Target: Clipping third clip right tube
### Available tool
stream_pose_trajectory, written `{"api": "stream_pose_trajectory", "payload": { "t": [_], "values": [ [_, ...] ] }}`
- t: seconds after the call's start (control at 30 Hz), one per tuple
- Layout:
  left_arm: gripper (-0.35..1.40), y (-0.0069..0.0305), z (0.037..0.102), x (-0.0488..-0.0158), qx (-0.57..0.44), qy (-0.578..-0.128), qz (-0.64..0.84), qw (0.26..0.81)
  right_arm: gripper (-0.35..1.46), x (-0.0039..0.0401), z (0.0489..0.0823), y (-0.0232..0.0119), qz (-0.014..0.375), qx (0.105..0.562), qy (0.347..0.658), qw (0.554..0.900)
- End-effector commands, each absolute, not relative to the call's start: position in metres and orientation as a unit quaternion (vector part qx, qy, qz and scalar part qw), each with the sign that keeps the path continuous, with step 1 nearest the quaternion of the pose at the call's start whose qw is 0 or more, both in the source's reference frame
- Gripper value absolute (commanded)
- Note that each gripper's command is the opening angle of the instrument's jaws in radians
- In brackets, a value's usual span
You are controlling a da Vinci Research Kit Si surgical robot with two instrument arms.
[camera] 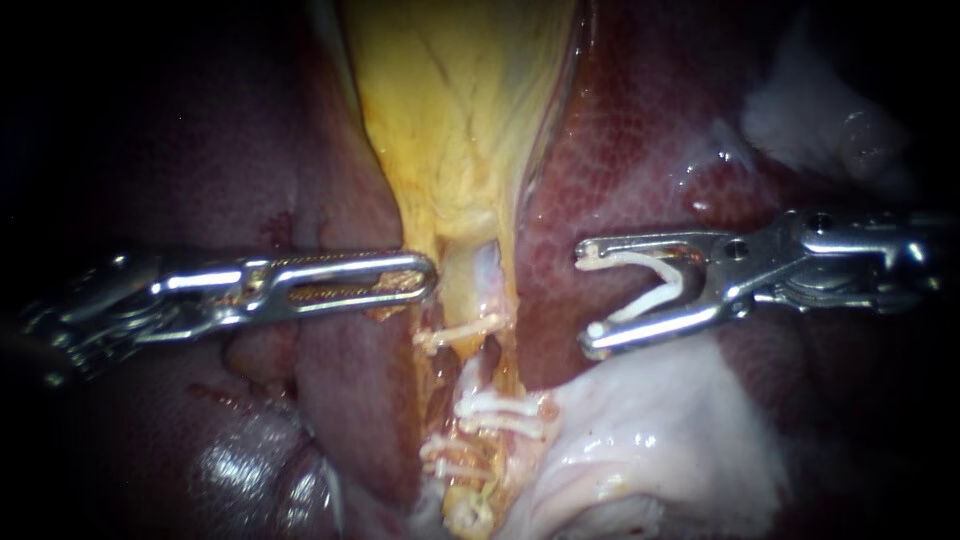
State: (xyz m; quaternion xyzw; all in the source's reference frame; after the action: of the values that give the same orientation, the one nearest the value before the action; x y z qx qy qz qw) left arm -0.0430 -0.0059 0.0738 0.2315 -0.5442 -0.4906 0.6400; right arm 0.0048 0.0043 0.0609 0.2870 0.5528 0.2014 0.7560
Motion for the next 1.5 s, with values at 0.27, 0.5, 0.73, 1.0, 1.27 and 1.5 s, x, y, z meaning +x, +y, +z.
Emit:
{"api": "stream_pose_trajectory", "payload": {
  "t": [0.27, 0.5, 0.73, 1.0, 1.27, 1.5],
  "values": [
    [-0.35, -0.0048, 0.0711, -0.04, 0.238, -0.541, -0.493, 0.638, 0.6, 0.0057, 0.0628, 0.0029, 0.194, 0.286, 0.55, 0.761],
    [-0.35, -0.0034, 0.0684, -0.036, 0.232, -0.548, -0.506, 0.625, 0.6, 0.0077, 0.0676, 0.0003, 0.186, 0.295, 0.533, 0.771],
    [-0.35, -0.0027, 0.0667, -0.0342, 0.227, -0.554, -0.51, 0.617, 0.6, 0.0099, 0.0724, -0.0017, 0.19, 0.311, 0.512, 0.778],
    [-0.35, -0.003, 0.0665, -0.0342, 0.226, -0.554, -0.51, 0.617, 0.6, 0.0122, 0.0757, -0.0021, 0.203, 0.32, 0.499, 0.779],
    [-0.35, -0.0026, 0.067, -0.0339, 0.223, -0.554, -0.513, 0.617, 0.59, 0.0145, 0.0748, -0.0035, 0.207, 0.38, 0.516, 0.739],
    [-0.35, -0.002, 0.0682, -0.033, 0.219, -0.553, -0.516, 0.617, 0.56, 0.0156, 0.0737, -0.0041, 0.205, 0.414, 0.525, 0.715]
  ]
}}
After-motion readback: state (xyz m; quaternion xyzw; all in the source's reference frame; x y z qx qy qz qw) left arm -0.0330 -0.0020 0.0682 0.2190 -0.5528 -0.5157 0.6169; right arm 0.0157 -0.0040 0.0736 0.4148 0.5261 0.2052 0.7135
